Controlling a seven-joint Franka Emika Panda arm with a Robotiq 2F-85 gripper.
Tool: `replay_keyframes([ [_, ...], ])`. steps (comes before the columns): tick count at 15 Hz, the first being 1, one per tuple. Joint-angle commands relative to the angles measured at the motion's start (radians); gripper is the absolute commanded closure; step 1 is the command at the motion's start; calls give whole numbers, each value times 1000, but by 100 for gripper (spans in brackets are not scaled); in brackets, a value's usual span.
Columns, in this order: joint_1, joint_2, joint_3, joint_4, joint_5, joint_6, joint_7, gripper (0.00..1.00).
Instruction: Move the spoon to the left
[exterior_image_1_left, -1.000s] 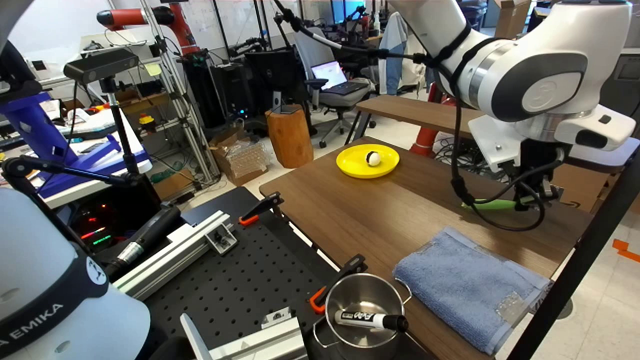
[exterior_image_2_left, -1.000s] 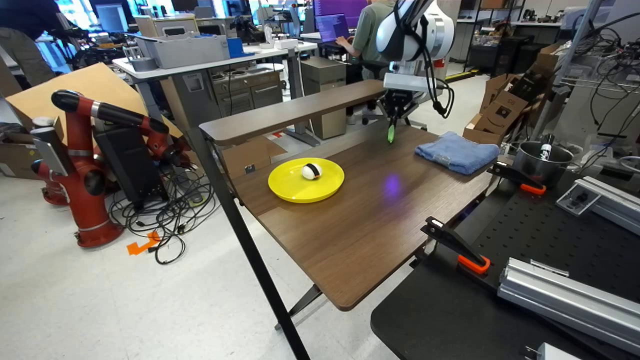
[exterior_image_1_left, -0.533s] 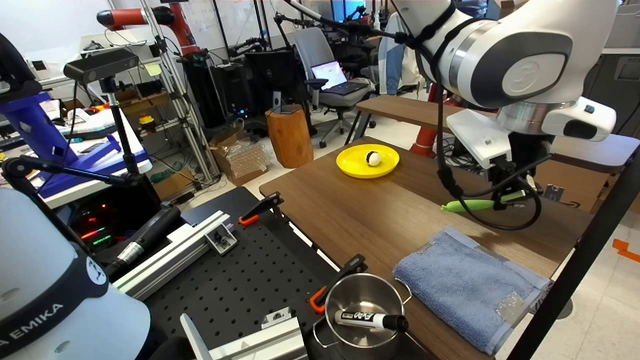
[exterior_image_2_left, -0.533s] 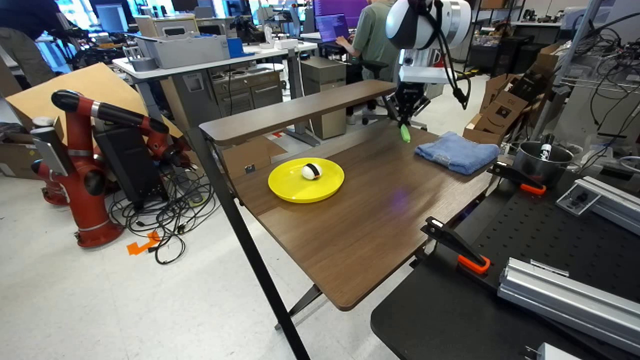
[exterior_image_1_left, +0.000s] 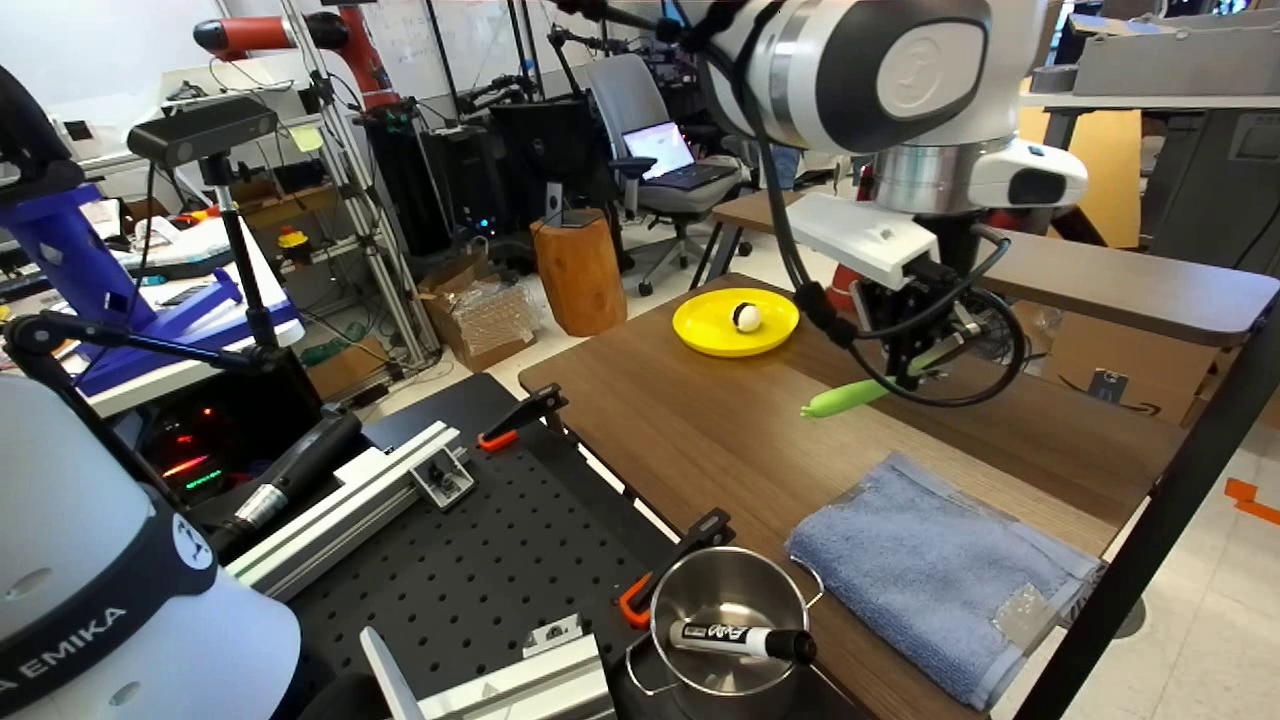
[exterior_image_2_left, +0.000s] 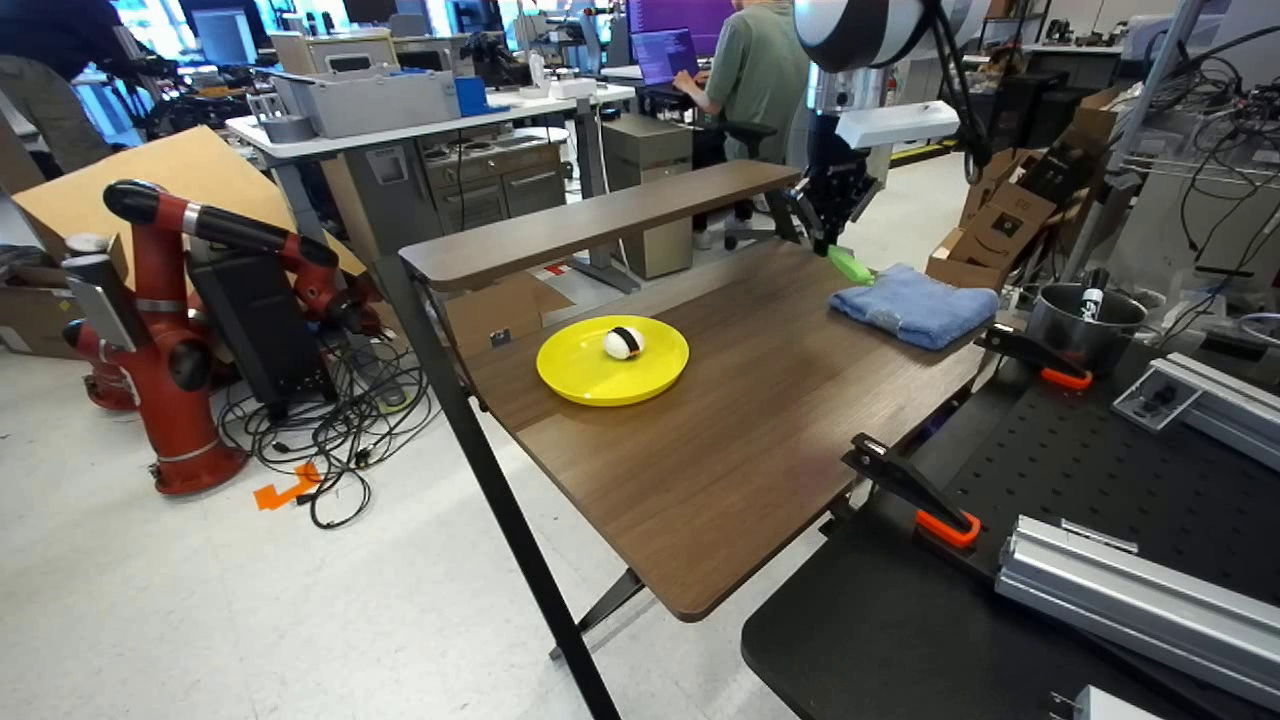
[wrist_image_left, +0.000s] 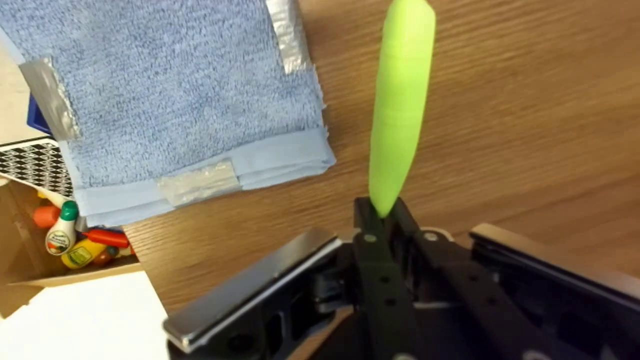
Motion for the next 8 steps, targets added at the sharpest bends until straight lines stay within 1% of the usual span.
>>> replay_keyframes([
  [1, 71, -103, -31, -164, -150, 96, -10, 98],
  [5, 138, -148, -38, -279, -317, 175, -12, 98],
  [8, 182, -167, -51, -338, -441, 230, -20, 98],
])
